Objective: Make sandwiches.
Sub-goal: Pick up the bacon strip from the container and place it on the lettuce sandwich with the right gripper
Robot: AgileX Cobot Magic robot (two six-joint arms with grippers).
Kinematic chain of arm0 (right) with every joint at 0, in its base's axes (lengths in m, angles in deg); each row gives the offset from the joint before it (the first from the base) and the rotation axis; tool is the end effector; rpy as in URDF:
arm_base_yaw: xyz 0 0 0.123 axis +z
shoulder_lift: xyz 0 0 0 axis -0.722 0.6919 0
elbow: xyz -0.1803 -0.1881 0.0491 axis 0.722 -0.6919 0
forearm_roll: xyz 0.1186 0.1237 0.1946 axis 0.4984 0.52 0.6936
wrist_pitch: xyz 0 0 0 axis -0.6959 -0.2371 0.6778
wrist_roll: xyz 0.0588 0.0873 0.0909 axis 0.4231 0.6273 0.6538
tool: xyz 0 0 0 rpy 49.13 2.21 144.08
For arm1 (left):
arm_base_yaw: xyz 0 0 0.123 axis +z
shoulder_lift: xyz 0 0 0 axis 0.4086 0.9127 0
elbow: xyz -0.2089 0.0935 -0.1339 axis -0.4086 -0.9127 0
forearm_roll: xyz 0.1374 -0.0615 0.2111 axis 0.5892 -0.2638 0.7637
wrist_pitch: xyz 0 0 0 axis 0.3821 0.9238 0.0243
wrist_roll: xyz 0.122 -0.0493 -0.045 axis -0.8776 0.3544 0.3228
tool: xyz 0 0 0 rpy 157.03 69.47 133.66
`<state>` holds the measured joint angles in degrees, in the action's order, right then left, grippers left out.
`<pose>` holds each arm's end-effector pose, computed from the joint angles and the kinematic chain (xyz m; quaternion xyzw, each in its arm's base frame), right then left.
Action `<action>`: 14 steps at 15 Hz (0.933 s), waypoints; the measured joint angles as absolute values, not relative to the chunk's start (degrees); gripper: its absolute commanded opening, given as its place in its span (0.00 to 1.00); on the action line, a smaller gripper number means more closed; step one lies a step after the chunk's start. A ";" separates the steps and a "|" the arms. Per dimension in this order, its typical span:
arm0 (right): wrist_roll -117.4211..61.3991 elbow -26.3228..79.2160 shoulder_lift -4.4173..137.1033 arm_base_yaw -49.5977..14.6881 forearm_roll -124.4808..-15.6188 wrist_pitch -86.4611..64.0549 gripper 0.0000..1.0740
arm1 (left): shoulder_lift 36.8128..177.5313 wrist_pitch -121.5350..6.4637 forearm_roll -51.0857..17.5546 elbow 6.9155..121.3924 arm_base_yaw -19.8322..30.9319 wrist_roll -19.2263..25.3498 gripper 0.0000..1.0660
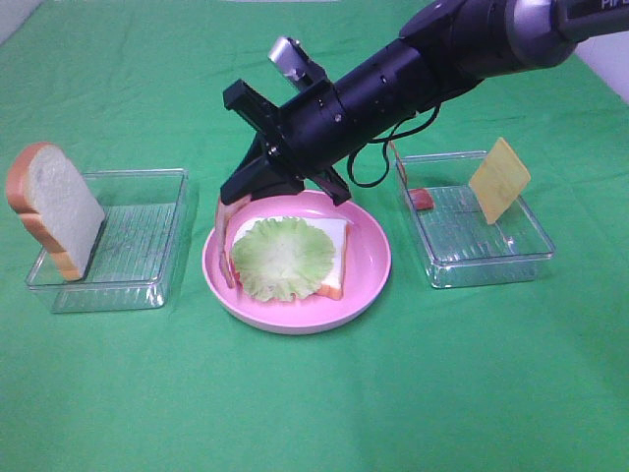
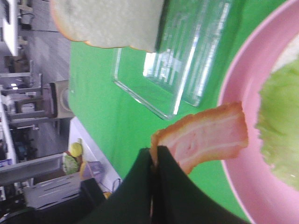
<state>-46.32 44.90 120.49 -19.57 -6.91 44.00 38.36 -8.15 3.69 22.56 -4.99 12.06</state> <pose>0.3609 0.2905 0.1182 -0.0831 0.8975 0.4317 0.0339 0.0617 -0.0203 0.2605 0.1738 0.8313 -0.1063 0.5171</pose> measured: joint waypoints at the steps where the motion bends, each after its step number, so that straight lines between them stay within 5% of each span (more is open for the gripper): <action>1: -45.06 44.90 120.49 -19.57 -8.97 43.66 0.00 | 38.36 -8.15 3.69 22.56 -4.99 12.06 0.63; 7: -31.59 44.90 120.37 -19.57 -30.29 38.44 0.03 | 38.36 -8.15 3.69 22.56 -4.99 12.06 0.63; 8: -31.13 44.90 120.37 -19.57 -30.63 38.44 0.09 | 38.36 -8.15 3.69 22.56 -4.99 12.06 0.63; 11: -30.85 44.90 120.37 -19.57 -31.03 38.44 0.50 | 38.36 -8.15 3.69 22.56 -4.99 12.06 0.63; 14: -31.02 44.90 119.11 -19.57 -32.46 38.44 0.59 | 38.36 -8.15 3.69 22.56 -4.99 12.06 0.63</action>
